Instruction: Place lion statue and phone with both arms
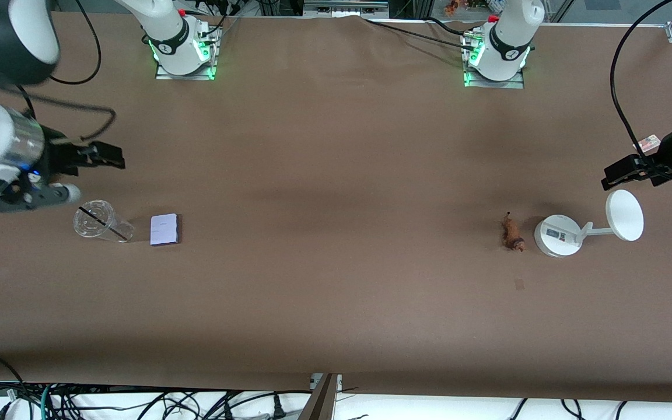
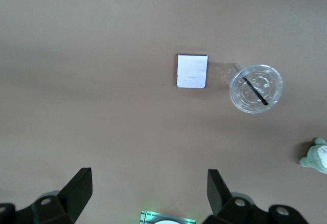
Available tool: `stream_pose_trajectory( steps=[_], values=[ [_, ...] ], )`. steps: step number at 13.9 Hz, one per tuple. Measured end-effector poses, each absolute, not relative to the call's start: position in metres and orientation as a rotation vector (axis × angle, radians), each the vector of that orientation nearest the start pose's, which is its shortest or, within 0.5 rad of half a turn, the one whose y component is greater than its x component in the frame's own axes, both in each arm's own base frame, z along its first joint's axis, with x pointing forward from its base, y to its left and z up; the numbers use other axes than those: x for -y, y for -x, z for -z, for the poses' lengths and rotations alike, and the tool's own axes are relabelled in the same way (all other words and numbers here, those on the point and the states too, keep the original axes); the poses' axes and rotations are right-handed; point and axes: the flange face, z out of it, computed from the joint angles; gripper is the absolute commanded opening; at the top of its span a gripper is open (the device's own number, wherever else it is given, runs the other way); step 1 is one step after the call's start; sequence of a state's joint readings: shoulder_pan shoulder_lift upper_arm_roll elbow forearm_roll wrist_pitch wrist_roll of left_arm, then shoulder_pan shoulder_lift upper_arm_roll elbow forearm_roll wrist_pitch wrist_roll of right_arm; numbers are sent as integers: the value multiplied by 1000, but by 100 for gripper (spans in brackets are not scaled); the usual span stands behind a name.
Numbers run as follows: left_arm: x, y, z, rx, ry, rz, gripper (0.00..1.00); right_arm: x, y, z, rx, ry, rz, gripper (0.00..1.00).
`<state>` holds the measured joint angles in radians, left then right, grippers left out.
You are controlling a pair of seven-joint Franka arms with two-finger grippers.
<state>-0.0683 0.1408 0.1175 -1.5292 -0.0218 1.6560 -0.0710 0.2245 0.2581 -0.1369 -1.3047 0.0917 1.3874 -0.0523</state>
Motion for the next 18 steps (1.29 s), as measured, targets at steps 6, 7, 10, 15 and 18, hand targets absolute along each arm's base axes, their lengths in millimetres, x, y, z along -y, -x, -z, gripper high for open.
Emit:
stream_pose_trajectory(
  steps=[6,7,10,15,18],
  values=[
    [-22,-603,-574,189,3141,-8,100,-70,-593,-610,227,3066,-221,99],
    [-22,-603,-576,189,3141,-4,100,-70,-593,-608,226,3066,-230,99],
    [-22,-603,-576,189,3141,-2,100,-64,-592,-605,210,3066,-267,99],
    [-22,-603,-576,189,3141,-2,100,-62,-591,-605,207,3065,-275,99],
    [-22,-603,-576,189,3141,-2,100,-51,-583,-612,188,3061,-271,100]
  ],
)
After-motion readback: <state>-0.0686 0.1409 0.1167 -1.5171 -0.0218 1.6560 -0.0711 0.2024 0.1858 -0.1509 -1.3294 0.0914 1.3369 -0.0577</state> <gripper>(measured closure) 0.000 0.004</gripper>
